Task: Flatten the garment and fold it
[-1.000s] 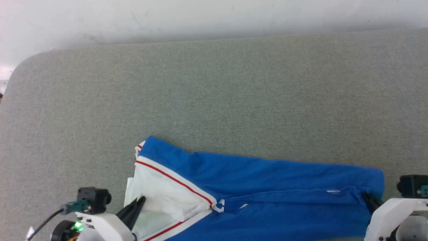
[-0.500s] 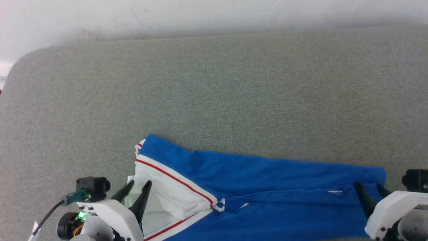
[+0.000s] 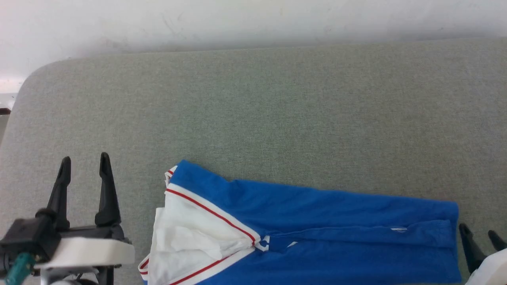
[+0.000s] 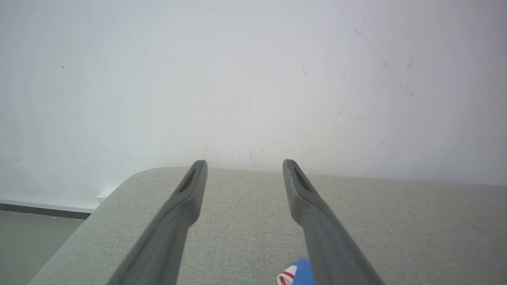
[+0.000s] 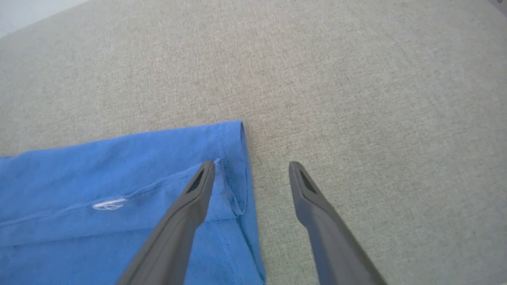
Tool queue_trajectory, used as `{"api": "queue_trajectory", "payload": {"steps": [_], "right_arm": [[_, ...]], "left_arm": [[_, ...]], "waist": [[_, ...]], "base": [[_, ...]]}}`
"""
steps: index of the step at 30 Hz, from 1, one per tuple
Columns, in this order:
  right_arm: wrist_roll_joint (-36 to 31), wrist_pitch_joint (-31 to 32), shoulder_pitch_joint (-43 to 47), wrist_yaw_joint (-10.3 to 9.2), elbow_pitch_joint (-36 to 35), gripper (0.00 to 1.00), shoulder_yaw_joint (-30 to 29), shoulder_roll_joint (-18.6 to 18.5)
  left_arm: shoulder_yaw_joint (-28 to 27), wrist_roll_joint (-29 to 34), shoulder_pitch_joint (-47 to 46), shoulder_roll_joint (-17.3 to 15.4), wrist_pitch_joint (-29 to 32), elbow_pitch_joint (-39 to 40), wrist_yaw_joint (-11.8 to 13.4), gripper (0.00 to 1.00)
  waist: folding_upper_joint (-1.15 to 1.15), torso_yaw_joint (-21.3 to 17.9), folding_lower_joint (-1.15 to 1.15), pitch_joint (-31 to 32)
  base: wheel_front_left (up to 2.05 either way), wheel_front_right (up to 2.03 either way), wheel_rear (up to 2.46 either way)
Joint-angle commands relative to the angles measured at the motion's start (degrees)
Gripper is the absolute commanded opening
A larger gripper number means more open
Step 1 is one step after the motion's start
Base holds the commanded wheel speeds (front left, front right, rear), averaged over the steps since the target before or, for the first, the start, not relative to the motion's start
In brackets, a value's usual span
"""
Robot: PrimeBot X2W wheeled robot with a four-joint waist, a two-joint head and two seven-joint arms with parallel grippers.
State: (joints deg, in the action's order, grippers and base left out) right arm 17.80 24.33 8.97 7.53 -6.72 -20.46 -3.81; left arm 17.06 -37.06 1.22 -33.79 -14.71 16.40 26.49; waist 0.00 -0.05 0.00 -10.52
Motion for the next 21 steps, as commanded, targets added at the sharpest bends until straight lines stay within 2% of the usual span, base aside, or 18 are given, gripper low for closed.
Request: {"api": "queue_trajectory", "payload": {"steps": [1, 4, 11, 17, 18, 19, 20, 21], "right_arm": [[-1.3, 0.8, 0.62, -0.04, 0.96, 1.0, -0.27, 0.34], [-2.27, 1.51, 0.42, -0.04, 2.96, 1.0, -0.27, 0.59], [-2.95, 2.96, -0.78, -0.04, 8.0, 1.0, 1.4, 0.71], [-3.23, 3.59, -3.47, -0.04, 12.83, 1.0, 2.04, -0.3], [-3.22, 3.87, -3.68, -0.04, 13.41, 0.84, 2.26, -0.54], [-2.98, 4.25, -3.88, -0.04, 13.81, 0.43, 2.38, -0.64], [-2.98, 4.25, -3.88, -0.04, 13.81, 0.43, 2.38, -0.64], [-2.61, 4.58, -3.96, -0.04, 14.2, 0.26, 2.49, -0.63]], "left_arm": [[-1.63, 4.88, 2.2, 1.76, -0.26, 1.82, 0.16, 1.0], [-2.29, 8.98, 4.96, 3.8, -0.27, 2.12, -1.61, 1.0], [-3.1, 11.75, 6.59, 6.73, -0.28, 0.79, -5.07, 1.0], [-4.02, 12.76, 6.13, 7.74, -0.29, -0.73, -8.05, 1.0], [-4.03, 12.86, 6.06, 7.75, -0.29, -0.98, -8.34, 1.0], [-4.01, 12.96, 5.99, 7.73, -0.29, -1.25, -8.59, 1.0], [-4.01, 12.96, 5.99, 7.73, -0.29, -1.25, -8.59, 1.0], [-3.99, 13.04, 5.91, 7.74, -0.29, -1.48, -8.79, 1.0]], "waist": [[0.0, 0.44, 0.0, 0.15], [0.0, 1.0, 0.0, 0.07], [0.0, 2.31, 0.0, -0.68], [0.0, 3.2, 0.0, -2.23], [0.0, 3.26, 0.0, -2.35], [0.0, 3.32, 0.0, -2.44], [0.0, 3.32, 0.0, -2.44], [0.0, 3.36, 0.0, -2.5]], "base": [[0.0, 0.0, 0.0], [0.0, 0.0, 0.0], [0.0, 0.0, 0.0], [0.0, 0.0, 0.0], [0.0, 0.0, 0.0], [0.0, 0.0, 0.0], [0.0, 0.0, 0.0], [0.0, 0.0, 0.0]]}}
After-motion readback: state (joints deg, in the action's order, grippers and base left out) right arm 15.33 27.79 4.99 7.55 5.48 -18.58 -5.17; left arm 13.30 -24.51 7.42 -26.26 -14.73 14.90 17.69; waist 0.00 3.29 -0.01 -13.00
